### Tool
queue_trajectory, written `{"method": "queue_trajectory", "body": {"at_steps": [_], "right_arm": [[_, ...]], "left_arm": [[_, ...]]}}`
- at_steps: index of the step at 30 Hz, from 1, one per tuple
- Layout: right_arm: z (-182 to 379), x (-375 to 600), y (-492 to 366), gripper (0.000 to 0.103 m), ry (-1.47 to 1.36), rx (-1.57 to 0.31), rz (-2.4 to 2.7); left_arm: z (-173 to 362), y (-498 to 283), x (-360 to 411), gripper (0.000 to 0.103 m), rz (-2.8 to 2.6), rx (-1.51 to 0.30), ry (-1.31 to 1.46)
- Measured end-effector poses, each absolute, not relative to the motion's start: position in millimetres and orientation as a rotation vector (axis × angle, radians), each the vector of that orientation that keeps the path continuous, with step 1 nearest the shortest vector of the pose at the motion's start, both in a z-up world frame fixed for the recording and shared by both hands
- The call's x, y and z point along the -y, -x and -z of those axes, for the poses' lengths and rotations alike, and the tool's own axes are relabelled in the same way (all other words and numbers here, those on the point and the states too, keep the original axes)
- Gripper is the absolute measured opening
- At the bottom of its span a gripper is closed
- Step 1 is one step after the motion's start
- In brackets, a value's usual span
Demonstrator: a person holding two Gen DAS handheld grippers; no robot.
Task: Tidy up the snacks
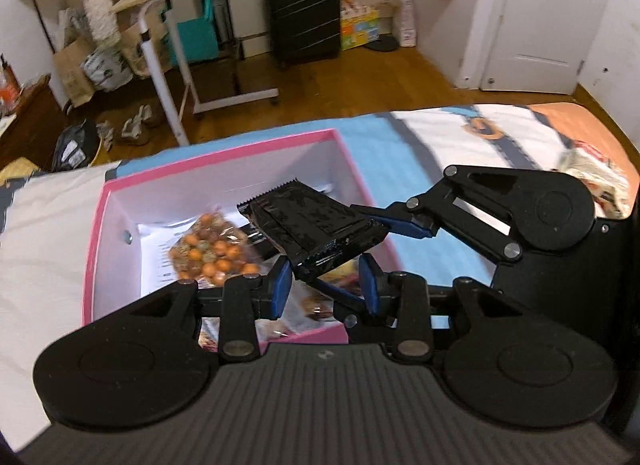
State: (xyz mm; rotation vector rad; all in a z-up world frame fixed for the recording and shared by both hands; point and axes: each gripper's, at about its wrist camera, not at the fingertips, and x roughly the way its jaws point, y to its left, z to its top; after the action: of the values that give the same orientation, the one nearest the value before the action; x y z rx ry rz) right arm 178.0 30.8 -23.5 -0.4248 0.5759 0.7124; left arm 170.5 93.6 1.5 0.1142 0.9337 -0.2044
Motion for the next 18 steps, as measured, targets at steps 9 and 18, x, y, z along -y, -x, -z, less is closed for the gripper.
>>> {"method": "queue_trajectory", "body": {"at_steps": [9,18], "right_arm": [[62.7,-46.7,-210.9,0.066,0.349,-0.698,-0.703],[14.8,-2.4,-163.8,0.084,0.214,-0.704,-0.718]], "left_arm": [[53.0,-202.7,-126.3,0.045,0.151,-1.008,0.059],[21.4,-169.7,-134.6,0.065,0.116,-0.939,0.067]]}}
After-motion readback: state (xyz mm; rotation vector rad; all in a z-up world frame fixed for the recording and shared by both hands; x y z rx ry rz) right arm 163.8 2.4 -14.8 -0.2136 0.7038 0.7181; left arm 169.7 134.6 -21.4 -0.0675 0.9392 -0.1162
